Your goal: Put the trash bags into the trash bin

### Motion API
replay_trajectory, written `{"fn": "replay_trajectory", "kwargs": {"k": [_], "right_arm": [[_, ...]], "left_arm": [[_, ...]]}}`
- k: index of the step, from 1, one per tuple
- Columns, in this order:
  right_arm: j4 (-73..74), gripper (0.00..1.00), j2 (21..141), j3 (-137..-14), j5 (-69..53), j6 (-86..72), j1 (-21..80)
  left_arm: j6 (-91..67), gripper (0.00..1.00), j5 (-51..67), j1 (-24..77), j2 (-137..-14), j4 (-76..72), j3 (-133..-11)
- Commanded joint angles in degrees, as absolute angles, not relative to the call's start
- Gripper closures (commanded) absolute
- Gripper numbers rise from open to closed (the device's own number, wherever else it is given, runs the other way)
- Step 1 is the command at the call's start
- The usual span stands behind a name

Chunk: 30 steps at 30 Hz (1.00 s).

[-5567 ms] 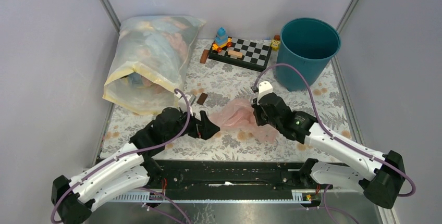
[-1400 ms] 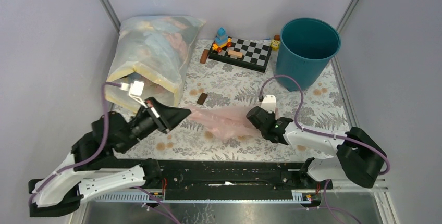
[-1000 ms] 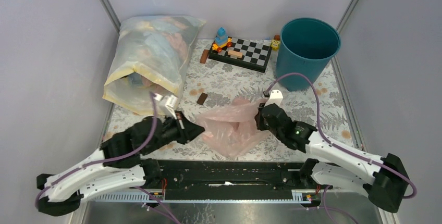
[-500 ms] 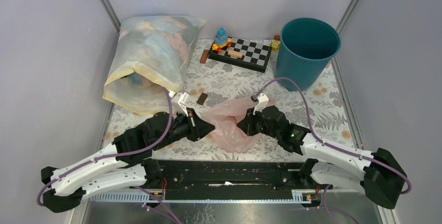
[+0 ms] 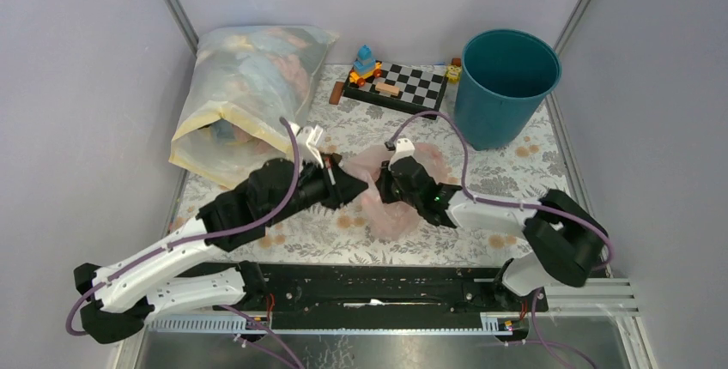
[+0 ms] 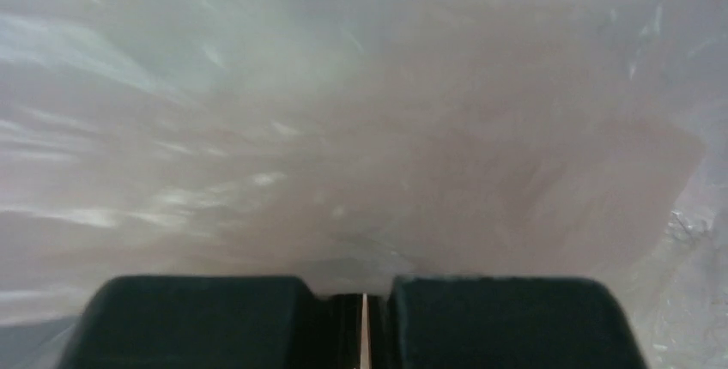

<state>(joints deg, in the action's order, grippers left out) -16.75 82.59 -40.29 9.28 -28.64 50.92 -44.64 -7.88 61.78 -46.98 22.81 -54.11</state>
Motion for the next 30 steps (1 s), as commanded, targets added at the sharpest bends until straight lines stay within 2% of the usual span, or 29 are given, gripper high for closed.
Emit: {"fn": "replay_trajectory", "kwargs": {"k": [1,8,15,19,22,26,30], "right_arm": [[-22.13,1.00,89.86,-45.59,10.80,-31.06,51.33],[-21.06,1.00,98.89,-47.86,8.52,-34.17,51.31],[-15.60,1.00,93.27,-41.81,19.08,-35.53,51.33],[-12.05,1.00,87.49,-40.57,25.19,-35.43,51.33],[-7.29,1.00,83.87,-46.48,28.74,-32.53,50.68],[3.69,1.00,83.95,-62.63,33.06,-31.59,49.16],[9.30,1.00,86.17,-69.56,34.49,-39.29,49.20]], "left_arm": [[-43.60,1.00,0.26,55.63,-53.51,16.93,-63.20],[-46.40,1.00,12.42,49.37,-59.02,11.47,-68.05],[-43.21,1.00,13.73,46.59,-61.16,20.07,-81.77],[-43.63,1.00,12.03,46.51,-59.54,19.56,-84.73],[-46.75,1.00,7.10,46.49,-59.87,17.48,-86.56],[-55.79,1.00,-3.65,46.24,-61.48,6.44,-83.18],[-61.34,1.00,-9.74,45.99,-63.69,11.13,-81.82]]}}
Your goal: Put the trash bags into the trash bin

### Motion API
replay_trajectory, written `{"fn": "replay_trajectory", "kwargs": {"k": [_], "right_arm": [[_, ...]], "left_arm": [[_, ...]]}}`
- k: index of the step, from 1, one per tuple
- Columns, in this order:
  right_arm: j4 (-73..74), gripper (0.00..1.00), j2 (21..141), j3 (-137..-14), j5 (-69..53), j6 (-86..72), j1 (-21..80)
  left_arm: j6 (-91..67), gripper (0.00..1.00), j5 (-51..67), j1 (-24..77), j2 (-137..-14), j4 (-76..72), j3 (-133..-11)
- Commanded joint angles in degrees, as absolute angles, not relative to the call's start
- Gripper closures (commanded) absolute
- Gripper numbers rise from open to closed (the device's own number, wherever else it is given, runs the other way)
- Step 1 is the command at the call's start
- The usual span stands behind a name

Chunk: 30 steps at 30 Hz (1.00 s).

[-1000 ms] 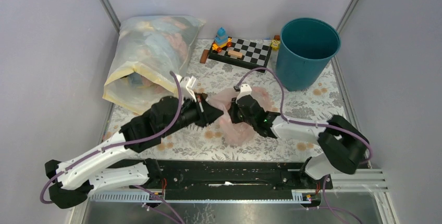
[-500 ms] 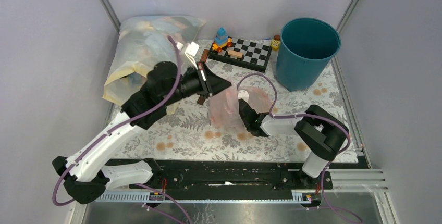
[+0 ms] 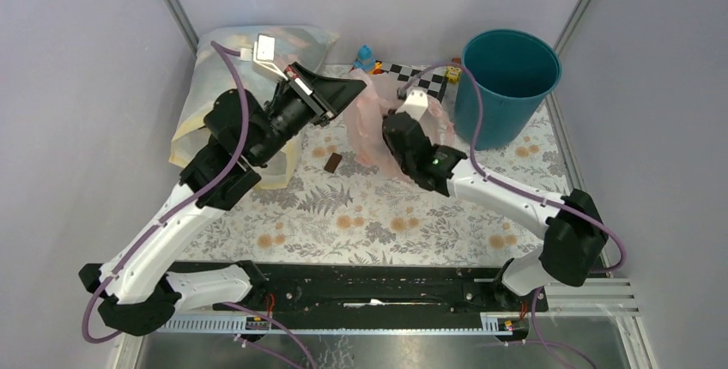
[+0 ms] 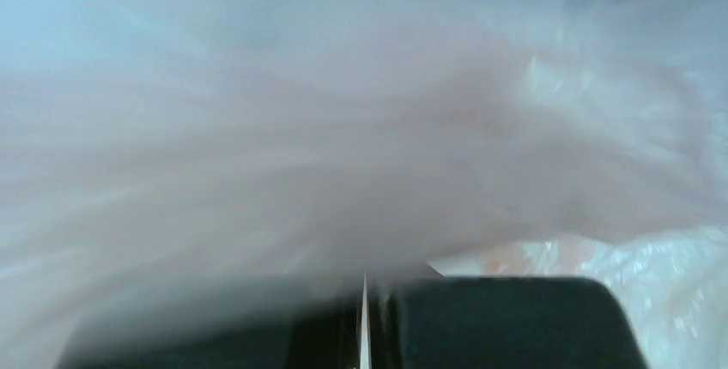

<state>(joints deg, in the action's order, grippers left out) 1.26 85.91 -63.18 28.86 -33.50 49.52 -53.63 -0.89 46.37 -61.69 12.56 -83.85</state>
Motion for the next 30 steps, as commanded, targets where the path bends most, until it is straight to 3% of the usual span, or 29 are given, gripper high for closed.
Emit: {"fn": "replay_trajectory", "kwargs": {"k": [1,4,6,11,17,21,26,30], "right_arm": [[9.54,1.00,85.92,-68.70,32.24,-41.43,49.40],[3.77,0.98,82.46,-58.24,31.48,-43.38,51.37],[-2.47,0.92,79.11,-52.18,30.49,-40.40,51.50],[4.58,0.75,74.57,-52.46,31.71,-30.37,51.50],[14.38,0.33,72.95,-56.29,36.71,-24.28,51.42],[15.75,0.21,68.59,-55.23,37.21,-23.21,51.37],[13.91,0.11,63.75,-51.21,35.47,-22.12,49.45],[13.35,0.13,63.99,-48.73,24.52,-18.77,43.17]], "left_arm": [[-62.82,1.00,-9.14,46.42,-62.11,9.71,-77.44],[-65.66,1.00,-6.03,47.41,-53.55,-4.86,-58.85],[-64.35,1.00,-7.11,47.18,-47.87,-5.15,-52.73],[-53.07,1.00,-7.17,47.11,-46.02,7.39,-58.24],[-48.83,1.00,-4.71,47.11,-48.10,12.28,-61.38],[-46.81,1.00,-4.42,47.11,-49.17,15.29,-62.76],[-45.35,1.00,-3.79,47.10,-49.64,16.82,-63.41],[-44.64,1.00,-3.33,47.11,-49.98,17.96,-64.26]]}}
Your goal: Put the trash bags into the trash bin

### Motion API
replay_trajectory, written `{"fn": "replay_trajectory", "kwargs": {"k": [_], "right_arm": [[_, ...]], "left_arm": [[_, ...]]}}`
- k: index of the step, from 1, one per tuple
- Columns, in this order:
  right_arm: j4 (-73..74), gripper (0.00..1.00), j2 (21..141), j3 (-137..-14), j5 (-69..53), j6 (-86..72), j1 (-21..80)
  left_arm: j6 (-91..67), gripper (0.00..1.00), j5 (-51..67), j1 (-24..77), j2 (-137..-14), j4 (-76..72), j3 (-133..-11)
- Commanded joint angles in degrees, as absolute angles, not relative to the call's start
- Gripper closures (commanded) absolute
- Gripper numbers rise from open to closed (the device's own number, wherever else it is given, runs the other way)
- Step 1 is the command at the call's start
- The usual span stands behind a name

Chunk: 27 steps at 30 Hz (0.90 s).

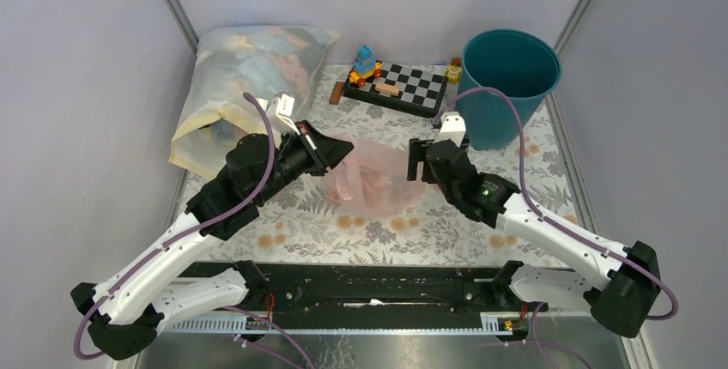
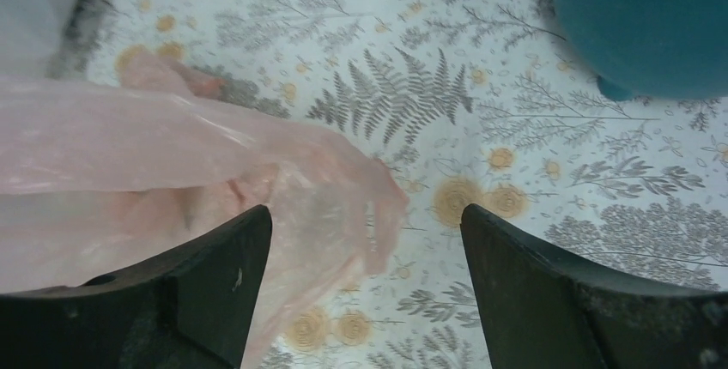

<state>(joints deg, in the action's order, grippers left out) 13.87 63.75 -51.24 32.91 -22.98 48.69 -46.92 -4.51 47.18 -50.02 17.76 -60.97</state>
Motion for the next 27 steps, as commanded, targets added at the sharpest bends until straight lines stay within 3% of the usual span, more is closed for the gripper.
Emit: {"fn": "replay_trajectory", "kwargs": {"k": [1,7,11,14,20,22,27], "right_arm": [[12.65,0.14,64.06,-48.05,20.77,-16.94,42.32],[9.85,0.12,64.51,-43.28,10.94,-7.77,41.27],[4.45,0.09,66.37,-40.66,10.25,-9.05,40.59],[2.57,0.01,69.43,-41.27,11.76,-11.96,40.52],[-1.95,0.02,73.78,-42.52,6.69,-13.25,40.50],[-3.82,0.12,74.31,-42.30,4.30,-13.10,40.52],[-4.47,0.64,72.37,-42.32,2.63,-13.85,40.54]], "left_arm": [[-44.38,1.00,-3.07,47.11,-50.07,18.31,-64.60],[-42.97,1.00,-0.83,47.11,-50.28,23.15,-65.34],[-39.99,1.00,3.18,47.11,-48.89,29.16,-64.97],[-37.52,1.00,5.71,47.07,-45.81,33.56,-64.01],[-35.39,1.00,6.48,47.11,-40.18,40.56,-60.48],[-35.36,1.00,6.53,47.07,-38.78,42.05,-59.61],[-35.26,1.00,1.49,47.11,-36.09,46.77,-58.43]]}}
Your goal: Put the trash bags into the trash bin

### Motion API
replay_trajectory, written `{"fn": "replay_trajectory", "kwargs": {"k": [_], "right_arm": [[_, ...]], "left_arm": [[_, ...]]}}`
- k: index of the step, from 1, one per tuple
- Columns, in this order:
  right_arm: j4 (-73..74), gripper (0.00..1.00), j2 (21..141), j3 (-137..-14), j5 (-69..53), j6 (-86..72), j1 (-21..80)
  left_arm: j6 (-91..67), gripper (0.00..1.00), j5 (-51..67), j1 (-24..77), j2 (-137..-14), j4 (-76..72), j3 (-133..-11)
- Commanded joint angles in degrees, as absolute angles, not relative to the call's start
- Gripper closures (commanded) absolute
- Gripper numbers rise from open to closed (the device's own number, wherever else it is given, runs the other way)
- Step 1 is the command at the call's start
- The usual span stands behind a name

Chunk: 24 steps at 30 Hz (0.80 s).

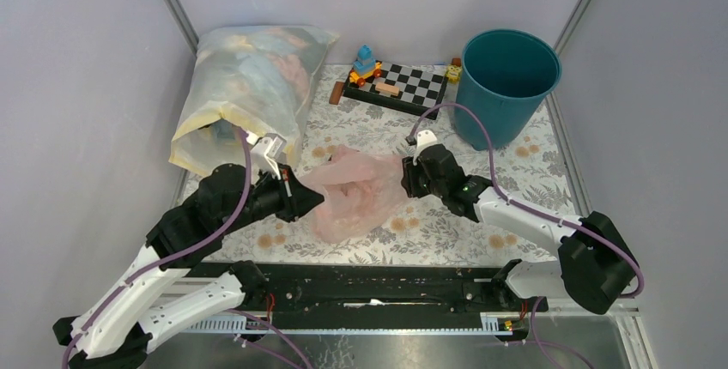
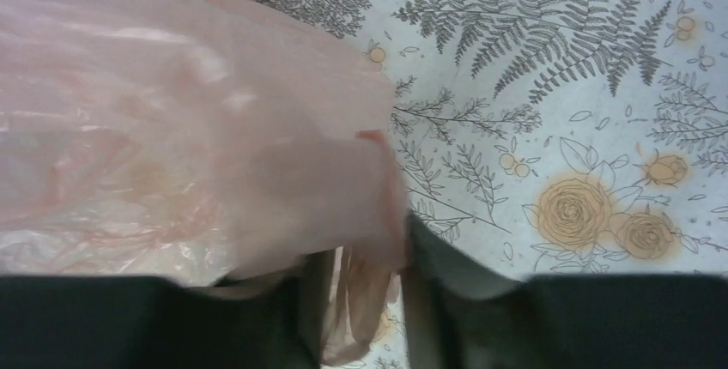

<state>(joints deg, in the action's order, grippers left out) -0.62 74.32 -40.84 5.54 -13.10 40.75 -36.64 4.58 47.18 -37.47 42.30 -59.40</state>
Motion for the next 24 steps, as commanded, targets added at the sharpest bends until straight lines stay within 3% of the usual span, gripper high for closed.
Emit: {"fn": "replay_trajectory", "kwargs": {"k": [1,7,11,13,16,18,24], "right_arm": [[-4.17,0.72,71.21,-42.25,2.78,-14.01,40.52],[9.60,0.89,62.11,-48.07,9.04,-17.62,40.54],[16.23,1.00,59.12,-51.95,8.28,-20.95,40.51],[18.18,1.00,59.07,-53.08,7.96,-22.19,40.52],[19.62,1.00,59.76,-54.39,7.22,-23.70,40.52],[19.79,1.00,60.21,-55.06,5.63,-24.62,40.55],[19.68,1.00,60.75,-56.42,1.88,-26.42,40.54]], "left_arm": [[-35.36,1.00,-0.56,47.07,-35.67,47.99,-58.27],[-37.97,1.00,-21.26,47.11,-34.67,56.26,-59.16],[-38.16,0.99,-24.99,47.11,-33.83,56.34,-57.61],[-37.56,0.82,-24.63,47.11,-33.26,54.43,-56.75],[-36.38,0.37,-24.33,47.04,-32.30,51.19,-55.95],[-34.28,0.23,-23.09,47.11,-31.60,47.46,-54.78],[-29.77,0.18,-15.09,47.11,-32.59,35.37,-52.76]]}}
